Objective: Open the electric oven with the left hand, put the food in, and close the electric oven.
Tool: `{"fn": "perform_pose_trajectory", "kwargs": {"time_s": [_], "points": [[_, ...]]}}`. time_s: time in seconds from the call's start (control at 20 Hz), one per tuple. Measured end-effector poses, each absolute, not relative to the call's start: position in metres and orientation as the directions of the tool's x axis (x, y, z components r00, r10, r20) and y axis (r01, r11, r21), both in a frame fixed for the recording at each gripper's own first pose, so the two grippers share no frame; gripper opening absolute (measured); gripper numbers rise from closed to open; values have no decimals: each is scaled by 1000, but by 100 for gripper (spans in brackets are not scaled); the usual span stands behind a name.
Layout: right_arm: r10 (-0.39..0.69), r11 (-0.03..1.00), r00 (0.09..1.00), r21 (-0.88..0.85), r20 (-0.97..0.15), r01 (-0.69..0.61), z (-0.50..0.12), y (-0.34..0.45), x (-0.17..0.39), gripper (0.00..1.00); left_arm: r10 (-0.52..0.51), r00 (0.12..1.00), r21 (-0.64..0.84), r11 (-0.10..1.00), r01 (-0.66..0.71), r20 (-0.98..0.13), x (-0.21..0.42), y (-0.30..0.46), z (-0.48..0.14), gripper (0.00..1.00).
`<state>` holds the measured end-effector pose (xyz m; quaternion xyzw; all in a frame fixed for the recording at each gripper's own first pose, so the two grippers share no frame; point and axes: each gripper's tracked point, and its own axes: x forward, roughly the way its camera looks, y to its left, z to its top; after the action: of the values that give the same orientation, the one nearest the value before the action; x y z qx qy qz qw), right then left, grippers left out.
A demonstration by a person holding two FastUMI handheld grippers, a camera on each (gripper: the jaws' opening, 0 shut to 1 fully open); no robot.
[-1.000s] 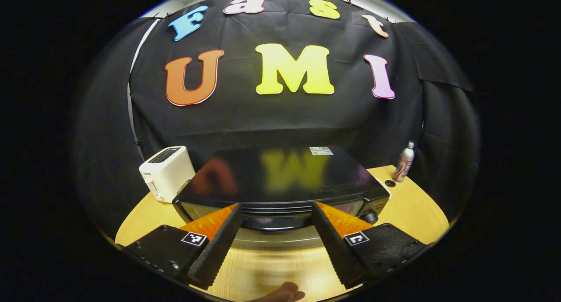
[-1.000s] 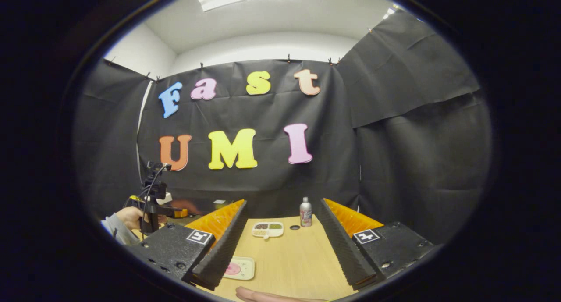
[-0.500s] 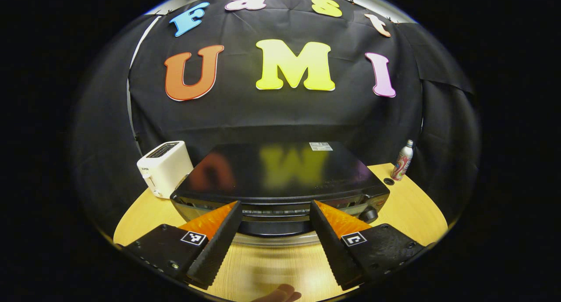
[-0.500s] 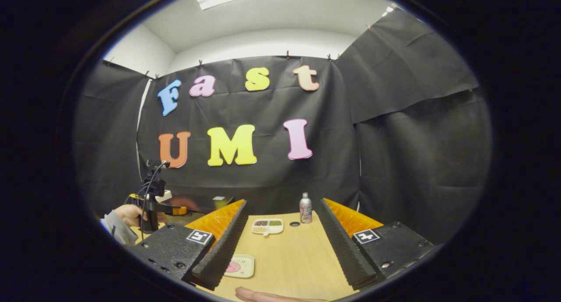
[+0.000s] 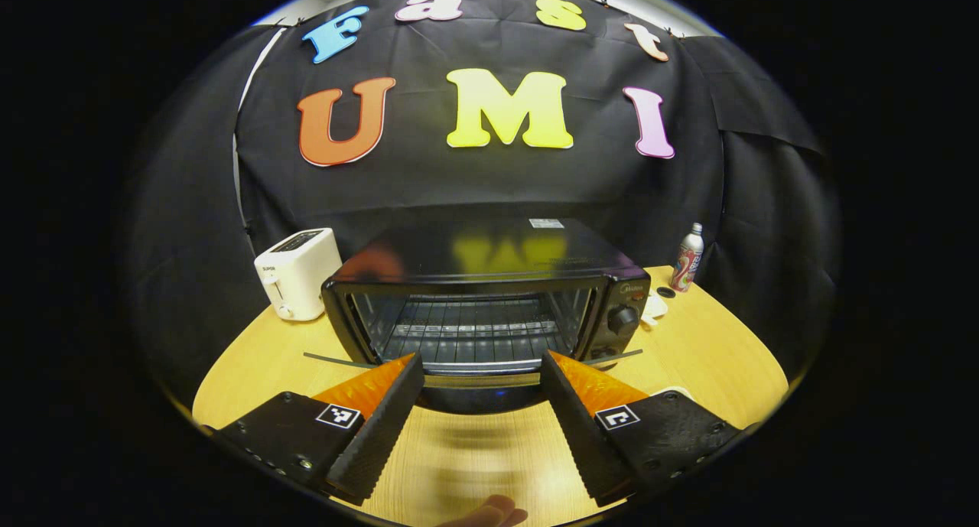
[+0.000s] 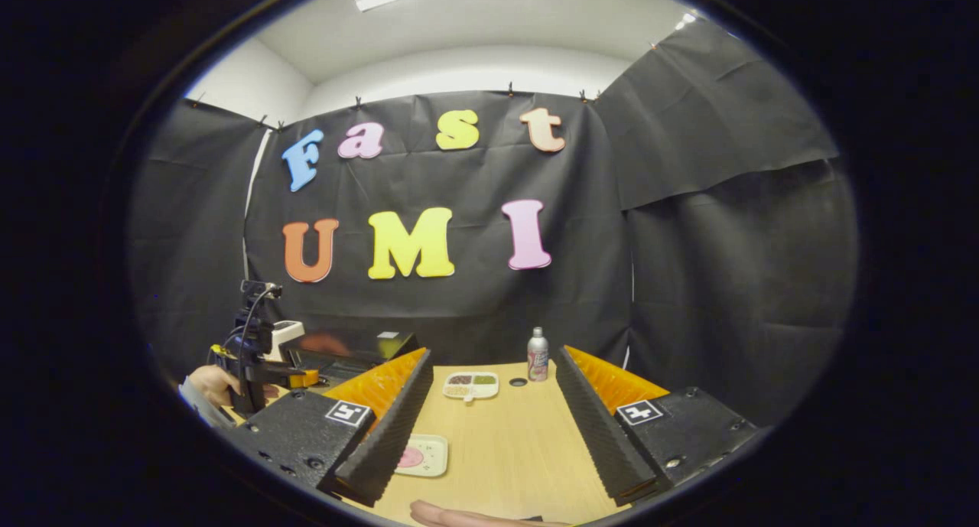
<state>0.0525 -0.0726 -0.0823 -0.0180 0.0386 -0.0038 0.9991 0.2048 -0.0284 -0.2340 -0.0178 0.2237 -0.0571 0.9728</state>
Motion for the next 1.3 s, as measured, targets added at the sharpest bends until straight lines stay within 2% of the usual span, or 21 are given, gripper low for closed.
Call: {"fn": "perform_pose_trajectory", "kwargs": {"time_s": [0.45, 0.9, 1.3], "points": [[-10, 999, 992, -48, -123, 4, -101, -66, 49, 99, -119, 889, -55, 993, 106, -442, 154, -29, -285, 96], [-16, 998, 980, -59, -200, 5, -134, -62, 58, 99, -118, 878, -54, 993, 105, -463, 136, -31, -321, 95], [-9, 992, 937, -124, -350, -37, -171, -62, 89, 99, -126, 849, -74, 992, 103, -513, 129, -29, -352, 95]]}}
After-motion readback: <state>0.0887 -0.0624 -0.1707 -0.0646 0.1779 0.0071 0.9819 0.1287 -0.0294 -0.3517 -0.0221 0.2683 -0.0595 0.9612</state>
